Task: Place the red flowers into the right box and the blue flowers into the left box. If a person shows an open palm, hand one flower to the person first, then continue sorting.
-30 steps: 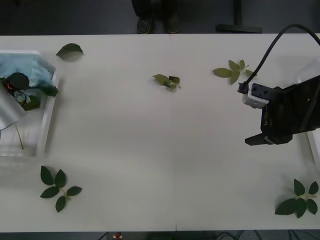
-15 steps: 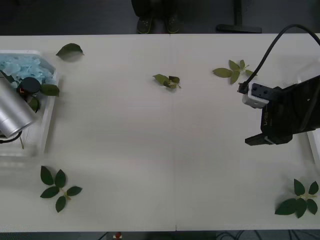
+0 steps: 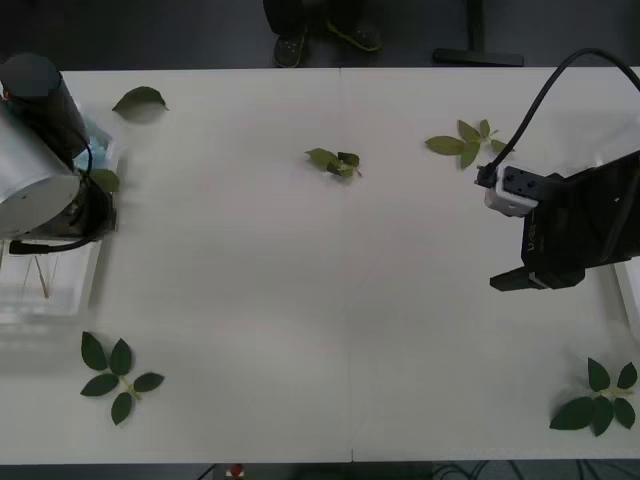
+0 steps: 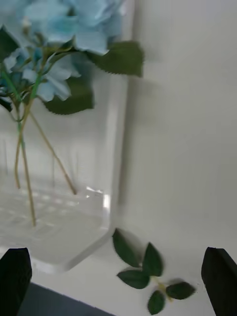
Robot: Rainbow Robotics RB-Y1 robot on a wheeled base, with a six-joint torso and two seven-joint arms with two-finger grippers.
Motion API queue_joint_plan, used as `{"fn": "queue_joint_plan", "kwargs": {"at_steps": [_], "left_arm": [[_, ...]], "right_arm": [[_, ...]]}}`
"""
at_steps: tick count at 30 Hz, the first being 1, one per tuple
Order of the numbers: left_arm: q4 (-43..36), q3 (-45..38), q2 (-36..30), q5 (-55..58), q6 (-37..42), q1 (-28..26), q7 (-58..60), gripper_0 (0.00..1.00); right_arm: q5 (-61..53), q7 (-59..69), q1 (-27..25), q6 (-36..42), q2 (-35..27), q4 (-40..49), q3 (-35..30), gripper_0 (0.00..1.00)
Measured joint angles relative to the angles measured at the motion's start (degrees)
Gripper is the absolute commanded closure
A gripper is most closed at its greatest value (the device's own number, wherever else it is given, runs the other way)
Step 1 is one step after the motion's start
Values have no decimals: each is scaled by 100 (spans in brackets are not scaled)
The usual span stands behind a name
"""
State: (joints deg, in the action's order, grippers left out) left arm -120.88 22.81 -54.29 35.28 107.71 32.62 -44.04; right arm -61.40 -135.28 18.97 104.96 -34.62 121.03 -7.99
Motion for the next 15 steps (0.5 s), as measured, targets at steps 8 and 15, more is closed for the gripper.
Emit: {"fn": "queue_joint_plan", "kwargs": {"at_steps": [8,15], "left_arm": [[-256,-464,431,400,-829,-1,-1726,0],[156,-1580,464,1357,-1804,-150,-5247,0]], "right_arm": [[0,0,0,0,0,0,0,0],[0,0,0,0,0,0,0,0]]}}
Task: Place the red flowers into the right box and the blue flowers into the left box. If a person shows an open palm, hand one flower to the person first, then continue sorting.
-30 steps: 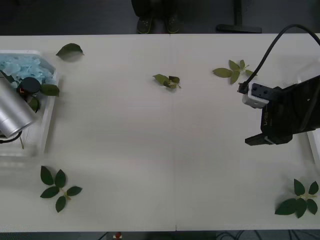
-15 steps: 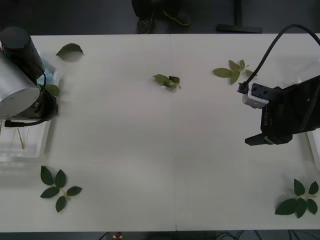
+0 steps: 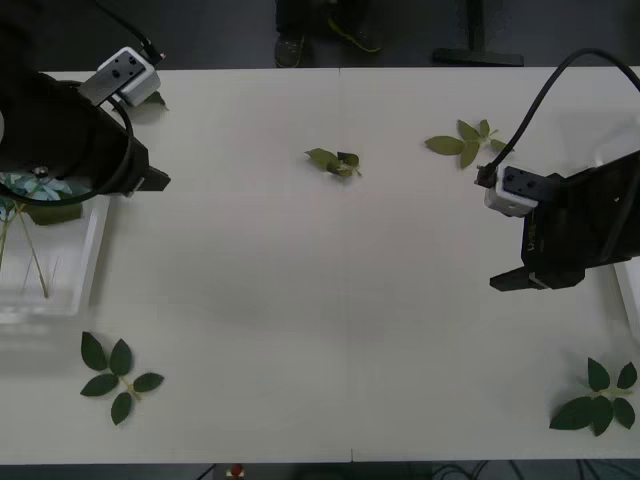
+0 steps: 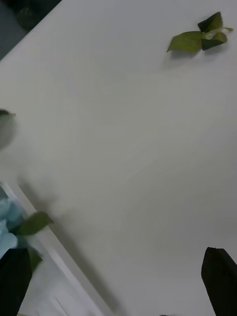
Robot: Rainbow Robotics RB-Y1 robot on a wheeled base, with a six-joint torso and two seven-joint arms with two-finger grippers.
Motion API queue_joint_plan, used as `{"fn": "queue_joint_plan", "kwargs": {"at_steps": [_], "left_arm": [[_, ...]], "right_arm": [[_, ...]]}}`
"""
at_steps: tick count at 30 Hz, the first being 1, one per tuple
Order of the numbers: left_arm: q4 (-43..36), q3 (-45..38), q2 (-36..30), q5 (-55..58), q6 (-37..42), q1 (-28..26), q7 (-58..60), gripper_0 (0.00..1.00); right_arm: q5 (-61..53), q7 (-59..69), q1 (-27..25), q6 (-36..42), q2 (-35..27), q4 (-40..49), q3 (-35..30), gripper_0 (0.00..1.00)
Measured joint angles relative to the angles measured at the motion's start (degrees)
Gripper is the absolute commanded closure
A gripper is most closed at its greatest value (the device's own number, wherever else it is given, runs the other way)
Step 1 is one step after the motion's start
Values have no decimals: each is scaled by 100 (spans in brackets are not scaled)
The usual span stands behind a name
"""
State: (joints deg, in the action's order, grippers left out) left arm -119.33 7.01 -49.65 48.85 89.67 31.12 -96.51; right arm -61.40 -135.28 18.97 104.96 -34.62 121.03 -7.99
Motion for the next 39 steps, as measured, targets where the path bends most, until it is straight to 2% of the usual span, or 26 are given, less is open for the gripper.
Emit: {"fn": "queue_joint_plan", "kwargs": {"at_steps": [5,10,15,21,26,31,39], "left_arm": [[484,-542,341,559,-75,-14,-793,0],[620,-1093,962,801,252,-8,-3238,0],[625,-1555,1608,879,881,90,-3385,0],[833,-2098,2170,1141,1391,264,-4683,0],[1419,-2252,2267,1430,1419,362,-4991,0],[1846,-2252,2267,1535,1340,369,-6067,0],[1922,-2252,2267,1636,1318,369,-6029,0]], "right_arm": [[0,0,0,0,0,0,0,0],[0,0,0,0,0,0,0,0],[0,0,0,0,0,0,0,0],[0,0,0,0,0,0,0,0],[0,0,0,0,0,0,0,0],[0,0,0,0,0,0,0,0],[0,0,0,0,0,0,0,0]]}}
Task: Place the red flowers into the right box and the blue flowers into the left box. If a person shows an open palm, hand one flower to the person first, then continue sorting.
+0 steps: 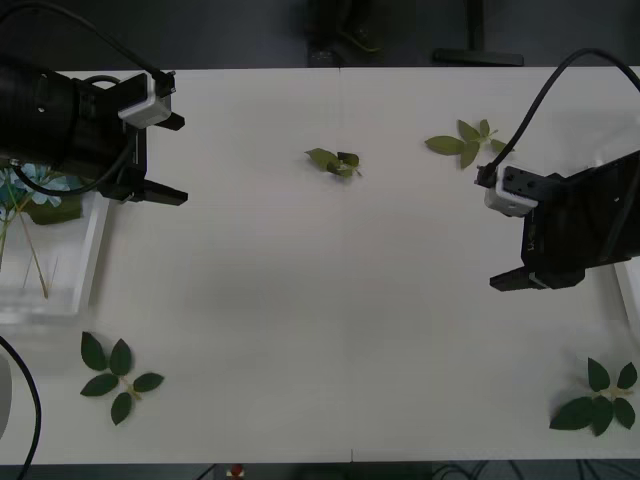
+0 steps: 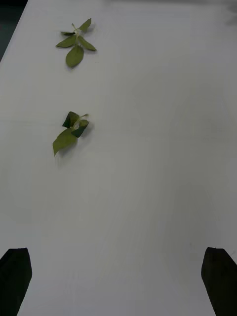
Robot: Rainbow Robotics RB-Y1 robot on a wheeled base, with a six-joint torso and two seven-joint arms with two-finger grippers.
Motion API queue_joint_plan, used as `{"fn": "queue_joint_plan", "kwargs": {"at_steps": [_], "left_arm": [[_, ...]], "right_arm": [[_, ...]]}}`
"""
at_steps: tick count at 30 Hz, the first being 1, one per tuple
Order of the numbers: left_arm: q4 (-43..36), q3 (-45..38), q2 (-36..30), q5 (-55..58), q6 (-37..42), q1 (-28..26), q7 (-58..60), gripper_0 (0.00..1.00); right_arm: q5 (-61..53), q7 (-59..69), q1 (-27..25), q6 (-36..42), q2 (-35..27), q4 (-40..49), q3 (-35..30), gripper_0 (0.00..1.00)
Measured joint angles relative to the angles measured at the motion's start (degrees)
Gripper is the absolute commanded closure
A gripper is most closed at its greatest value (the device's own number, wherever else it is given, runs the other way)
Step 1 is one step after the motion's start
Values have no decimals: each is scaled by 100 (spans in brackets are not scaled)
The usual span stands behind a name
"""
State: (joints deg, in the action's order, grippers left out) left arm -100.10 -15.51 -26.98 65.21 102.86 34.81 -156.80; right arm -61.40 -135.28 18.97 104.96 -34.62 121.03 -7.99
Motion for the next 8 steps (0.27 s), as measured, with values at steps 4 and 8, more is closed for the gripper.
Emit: {"fn": "queue_joint_plan", "kwargs": {"at_steps": [4,8], "left_arm": [[0,0,0,0,0,0,0,0],[0,0,0,0,0,0,0,0]], "right_arm": [[0,0,0,0,0,0,0,0],[0,0,0,0,0,0,0,0]]}}
